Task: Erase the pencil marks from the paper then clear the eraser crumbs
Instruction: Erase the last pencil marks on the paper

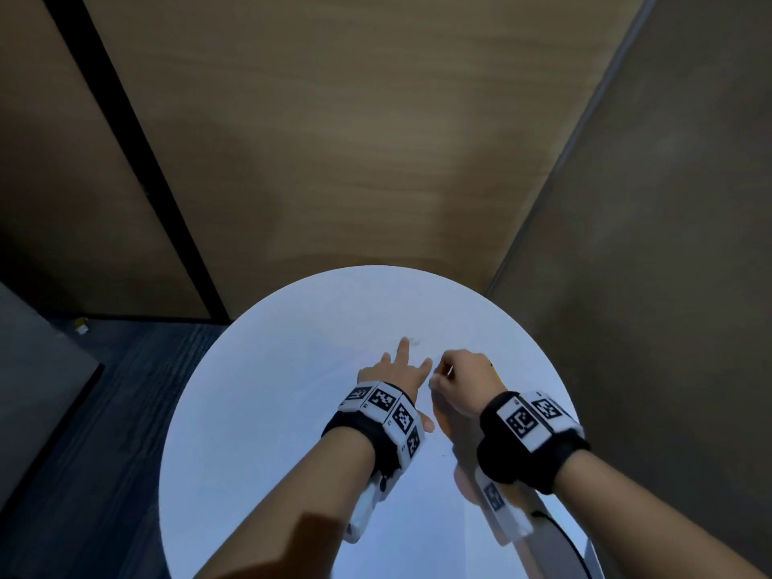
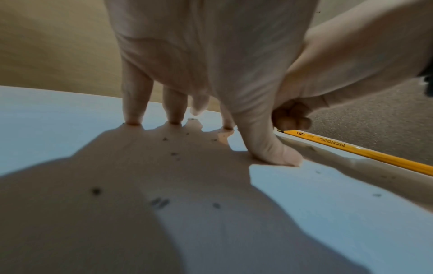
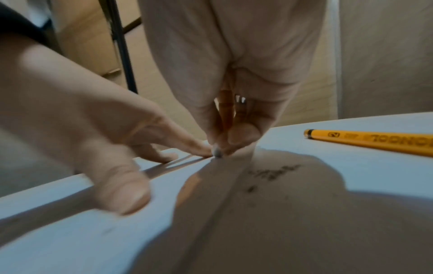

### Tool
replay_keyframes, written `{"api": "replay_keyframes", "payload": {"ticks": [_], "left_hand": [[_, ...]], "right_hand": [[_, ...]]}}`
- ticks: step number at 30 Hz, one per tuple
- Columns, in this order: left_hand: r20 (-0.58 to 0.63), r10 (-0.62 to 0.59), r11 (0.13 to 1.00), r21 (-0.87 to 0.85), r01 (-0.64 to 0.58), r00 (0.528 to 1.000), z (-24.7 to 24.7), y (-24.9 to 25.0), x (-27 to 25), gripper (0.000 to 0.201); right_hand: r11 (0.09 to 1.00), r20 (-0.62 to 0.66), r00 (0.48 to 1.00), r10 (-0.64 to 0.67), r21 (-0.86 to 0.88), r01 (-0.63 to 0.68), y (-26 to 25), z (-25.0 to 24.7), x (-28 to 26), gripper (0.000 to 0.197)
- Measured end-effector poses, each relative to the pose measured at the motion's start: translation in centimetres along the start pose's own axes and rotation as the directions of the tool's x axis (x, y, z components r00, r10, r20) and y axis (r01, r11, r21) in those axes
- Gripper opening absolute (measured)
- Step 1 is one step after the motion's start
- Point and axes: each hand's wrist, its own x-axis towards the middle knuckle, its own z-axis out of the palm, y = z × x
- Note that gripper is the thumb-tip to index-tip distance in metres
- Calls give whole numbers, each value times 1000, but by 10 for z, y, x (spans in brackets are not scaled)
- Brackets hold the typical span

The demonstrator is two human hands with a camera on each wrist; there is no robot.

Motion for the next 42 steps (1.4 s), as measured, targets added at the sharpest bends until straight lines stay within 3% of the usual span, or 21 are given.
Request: {"api": "replay_keyframes", "payload": {"ticks": [3, 9, 16, 21, 27, 29, 33, 39, 42], "left_hand": [[-9, -9, 1000, 16, 9, 1000, 1, 0, -1, 95], [-25, -11, 1000, 22, 12, 1000, 1, 0, -1, 93], [-22, -12, 1000, 11, 13, 1000, -2, -1, -3, 95], [-6, -15, 1000, 27, 15, 1000, -1, 0, -3, 97], [11, -12, 1000, 10, 12, 1000, -4, 0, -7, 96], [6, -8, 1000, 6, 8, 1000, -3, 0, -6, 96], [8, -7, 1000, 7, 7, 1000, -3, 0, -6, 96], [14, -9, 1000, -1, 9, 1000, -3, -1, -5, 97], [5, -4, 1000, -3, 4, 1000, -2, -1, -5, 97]], "right_hand": [[997, -79, 996, 50, 54, -46, -4, -1, 9, 17], [998, 158, 985, -66, -8, 69, -1, 0, -16, 11], [996, -17, 1000, 22, 92, -20, -7, 2, -3, 12], [999, 219, 975, -49, 30, 43, 2, -3, -19, 7], [986, -59, 995, 79, 149, -69, 2, -2, 4, 10], [995, -26, 999, 37, 99, -34, 2, 3, -6, 9], [999, 187, 981, -53, -1, 54, 8, -4, -19, 6], [989, -52, 997, 61, 136, -53, 4, -5, 5, 10], [994, -18, 1000, 5, 107, -3, 3, 4, -8, 10]]}}
